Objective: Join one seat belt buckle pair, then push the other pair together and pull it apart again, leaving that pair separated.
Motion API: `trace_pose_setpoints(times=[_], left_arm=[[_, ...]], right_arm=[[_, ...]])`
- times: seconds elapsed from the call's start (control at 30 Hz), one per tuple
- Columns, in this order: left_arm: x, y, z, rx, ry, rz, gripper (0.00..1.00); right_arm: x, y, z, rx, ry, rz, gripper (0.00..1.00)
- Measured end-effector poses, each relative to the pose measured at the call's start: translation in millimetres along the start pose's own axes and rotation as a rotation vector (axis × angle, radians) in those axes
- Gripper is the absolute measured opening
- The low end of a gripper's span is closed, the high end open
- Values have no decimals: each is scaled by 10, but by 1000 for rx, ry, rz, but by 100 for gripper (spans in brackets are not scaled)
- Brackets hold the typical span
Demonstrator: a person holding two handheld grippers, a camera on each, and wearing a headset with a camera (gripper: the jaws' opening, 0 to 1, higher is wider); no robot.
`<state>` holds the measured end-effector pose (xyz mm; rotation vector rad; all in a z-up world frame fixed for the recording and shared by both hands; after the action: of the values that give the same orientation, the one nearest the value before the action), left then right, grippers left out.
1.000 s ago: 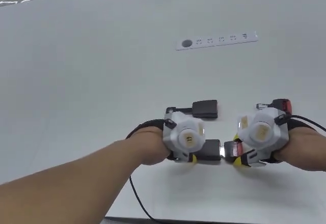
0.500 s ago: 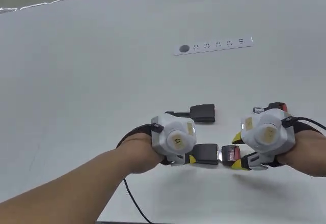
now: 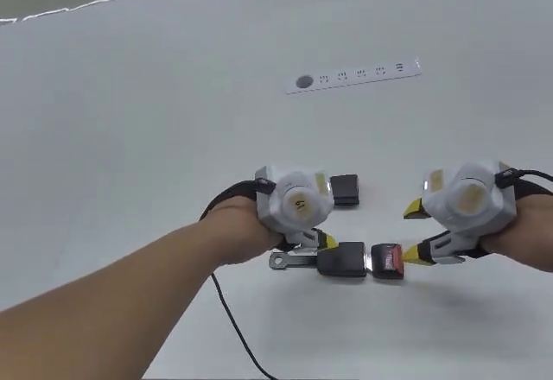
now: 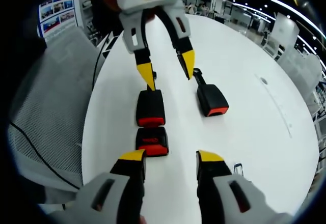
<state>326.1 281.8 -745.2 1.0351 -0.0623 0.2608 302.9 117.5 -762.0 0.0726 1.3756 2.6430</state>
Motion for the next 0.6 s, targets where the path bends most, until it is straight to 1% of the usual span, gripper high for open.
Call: trace_pose_setpoints(times=[0.07,0.17,0.2,0.23,0.27,0.37,0.47,0.57,0.6], left_arm=[[60,-16,22,-8,4,-2,37],[167,-51,13,-8,13,0,37],[202,-61,10,-9,16,2,37],[245,-78,-6,-5,27,-2,36],[269,-92,-17,-2,33,-8,36],[349,-130,-52,8,33,-7,36],[432,-172,-71,12,40,-4,36],[496,-197,-78,16,35,-5,36],[537,-210,-75,16,40,1,36]], right_arm=[[-68,26,-33,8,9,-6,39],[-181,85,-81,17,10,-18,38],[-245,99,-109,21,10,-20,38],[-278,109,-131,26,10,-22,38],[-304,123,-157,41,10,-30,38],[-402,166,-251,67,9,-45,39],[-483,220,-320,79,15,-56,38],[-585,268,-384,87,23,-72,37],[-620,284,-413,92,24,-76,36]])
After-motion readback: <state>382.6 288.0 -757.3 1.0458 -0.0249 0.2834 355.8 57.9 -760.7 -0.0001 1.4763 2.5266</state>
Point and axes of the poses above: the centre of the closed fingertips' face, and the gripper's own axes: y roughly backward along the fingers, x roughly to its left, z roughly out of its top, the point moved 7 cm from there along y, roughly backward along the fingers, and after that the axes turned 1 degree about z, right-handed, at the moved point
